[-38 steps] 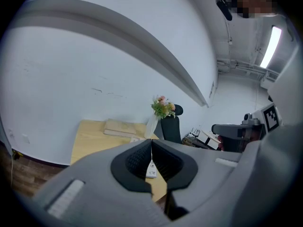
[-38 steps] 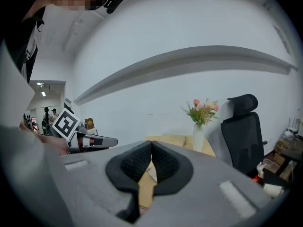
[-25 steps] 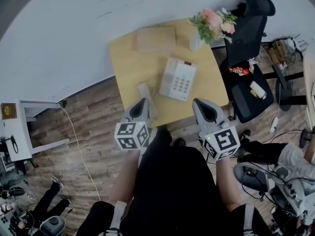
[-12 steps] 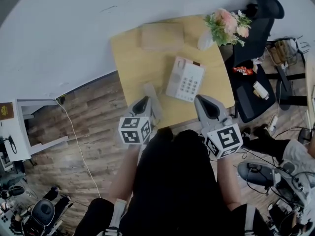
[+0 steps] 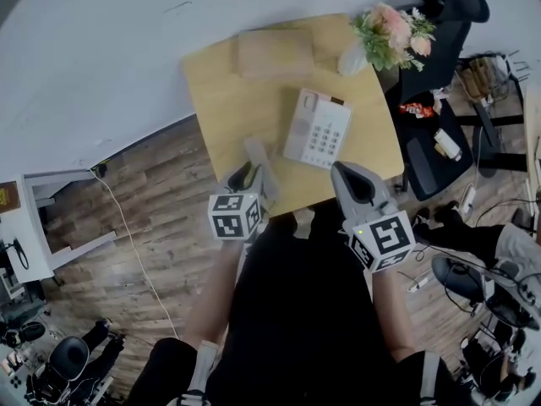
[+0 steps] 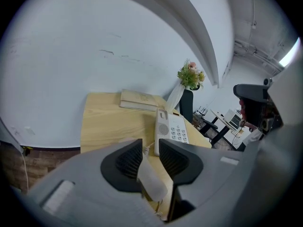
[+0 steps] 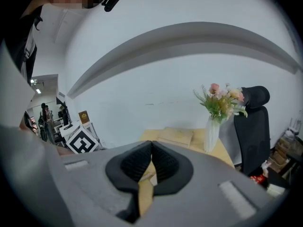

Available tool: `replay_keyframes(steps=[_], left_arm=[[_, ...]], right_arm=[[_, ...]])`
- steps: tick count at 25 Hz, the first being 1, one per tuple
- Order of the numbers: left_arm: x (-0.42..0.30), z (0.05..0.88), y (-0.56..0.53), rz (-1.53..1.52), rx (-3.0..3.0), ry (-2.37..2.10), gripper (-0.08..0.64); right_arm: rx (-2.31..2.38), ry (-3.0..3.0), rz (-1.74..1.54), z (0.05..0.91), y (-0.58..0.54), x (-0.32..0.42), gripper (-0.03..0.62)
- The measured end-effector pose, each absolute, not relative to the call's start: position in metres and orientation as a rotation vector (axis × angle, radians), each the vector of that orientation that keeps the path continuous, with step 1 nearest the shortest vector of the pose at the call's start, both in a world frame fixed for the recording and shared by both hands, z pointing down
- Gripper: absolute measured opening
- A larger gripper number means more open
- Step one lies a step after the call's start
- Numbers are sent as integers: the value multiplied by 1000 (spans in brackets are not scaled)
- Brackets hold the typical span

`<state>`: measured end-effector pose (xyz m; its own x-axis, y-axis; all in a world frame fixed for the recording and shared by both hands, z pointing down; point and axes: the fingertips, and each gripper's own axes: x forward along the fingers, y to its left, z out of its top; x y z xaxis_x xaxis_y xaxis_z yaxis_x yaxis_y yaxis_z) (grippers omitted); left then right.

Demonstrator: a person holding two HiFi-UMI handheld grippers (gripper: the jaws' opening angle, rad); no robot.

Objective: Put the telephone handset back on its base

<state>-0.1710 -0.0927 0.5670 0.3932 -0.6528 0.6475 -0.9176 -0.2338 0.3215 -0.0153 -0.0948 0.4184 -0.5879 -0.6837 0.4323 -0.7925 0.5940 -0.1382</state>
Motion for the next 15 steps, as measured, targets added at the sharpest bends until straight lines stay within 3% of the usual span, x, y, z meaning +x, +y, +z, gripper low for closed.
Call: replay_keyframes(steps=[15], left_arm=[[-165, 639, -90, 573, 1814, -1319, 195]], right_arm=[[1136, -2453, 514, 440, -95, -19, 3]])
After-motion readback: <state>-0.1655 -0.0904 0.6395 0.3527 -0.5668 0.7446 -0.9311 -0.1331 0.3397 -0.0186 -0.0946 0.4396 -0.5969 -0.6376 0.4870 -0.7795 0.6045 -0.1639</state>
